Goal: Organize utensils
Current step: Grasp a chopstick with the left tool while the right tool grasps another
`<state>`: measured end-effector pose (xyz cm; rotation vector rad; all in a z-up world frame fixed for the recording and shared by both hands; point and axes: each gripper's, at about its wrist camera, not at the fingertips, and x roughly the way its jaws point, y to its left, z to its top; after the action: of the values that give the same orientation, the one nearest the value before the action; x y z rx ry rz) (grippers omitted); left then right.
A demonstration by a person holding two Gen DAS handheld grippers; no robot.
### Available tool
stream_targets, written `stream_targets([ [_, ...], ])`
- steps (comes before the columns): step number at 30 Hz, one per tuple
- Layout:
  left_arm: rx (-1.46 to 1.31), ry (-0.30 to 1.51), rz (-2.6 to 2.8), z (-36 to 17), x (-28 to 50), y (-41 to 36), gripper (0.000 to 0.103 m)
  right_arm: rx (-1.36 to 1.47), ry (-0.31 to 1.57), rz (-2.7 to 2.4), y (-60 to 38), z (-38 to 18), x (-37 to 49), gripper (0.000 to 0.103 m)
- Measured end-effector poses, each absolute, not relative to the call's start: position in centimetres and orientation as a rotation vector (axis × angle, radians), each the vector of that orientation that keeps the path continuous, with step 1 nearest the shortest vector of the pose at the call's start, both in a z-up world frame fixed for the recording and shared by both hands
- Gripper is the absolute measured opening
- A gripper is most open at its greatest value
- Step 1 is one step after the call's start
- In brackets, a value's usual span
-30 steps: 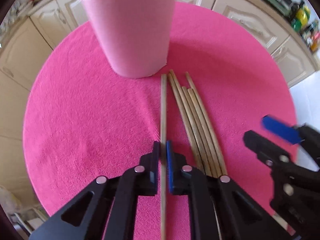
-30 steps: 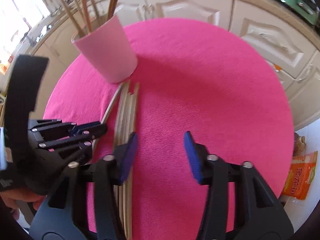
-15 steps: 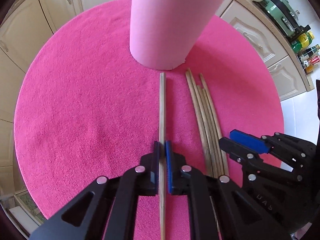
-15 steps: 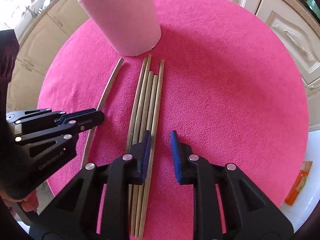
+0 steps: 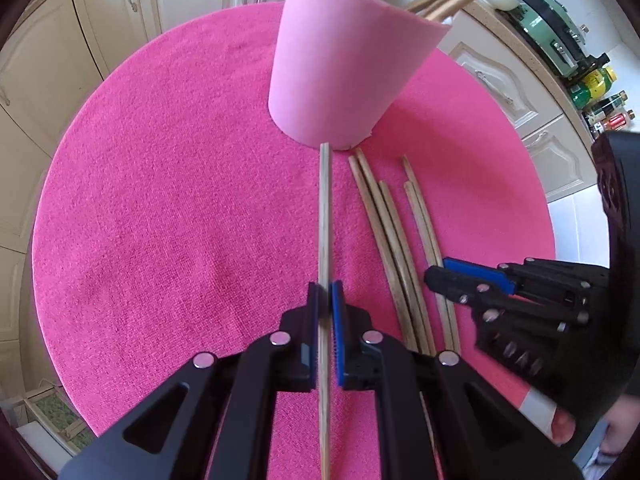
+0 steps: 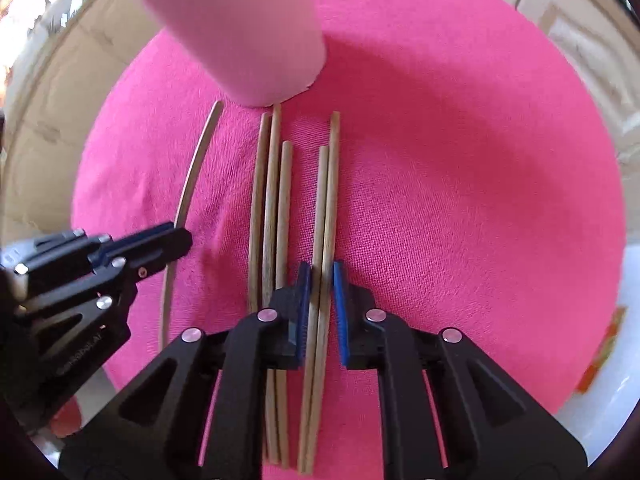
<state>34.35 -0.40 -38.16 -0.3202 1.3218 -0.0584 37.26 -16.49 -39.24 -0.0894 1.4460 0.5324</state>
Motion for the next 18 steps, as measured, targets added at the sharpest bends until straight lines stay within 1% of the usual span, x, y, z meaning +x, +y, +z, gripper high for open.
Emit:
stream_targets([
  [2, -0.327, 1.315, -0.073, -38.0, 34.1, -0.1, 0.007, -0.009, 1.454, 0.539, -17.4, -39.1, 37.5, 0.012],
  [4, -0.325, 1.315, -0.084, -37.9, 33.7, 0.2, 0.007, 0.004, 1.438, 0.518, -18.0, -38.7, 37.6, 0.012],
  [9, -0.309, 1.314, -0.1, -37.7, 33.5, 0.3, 0.007, -0.06, 1.438, 0.483, -18.1, -39.0, 37.5, 0.012],
  [18, -0.292, 1.308, -0.12, -37.3, 34.0, -0.3, 0.007, -0.212, 1.462, 0.455, -14.7, -39.1, 36.7, 0.012],
])
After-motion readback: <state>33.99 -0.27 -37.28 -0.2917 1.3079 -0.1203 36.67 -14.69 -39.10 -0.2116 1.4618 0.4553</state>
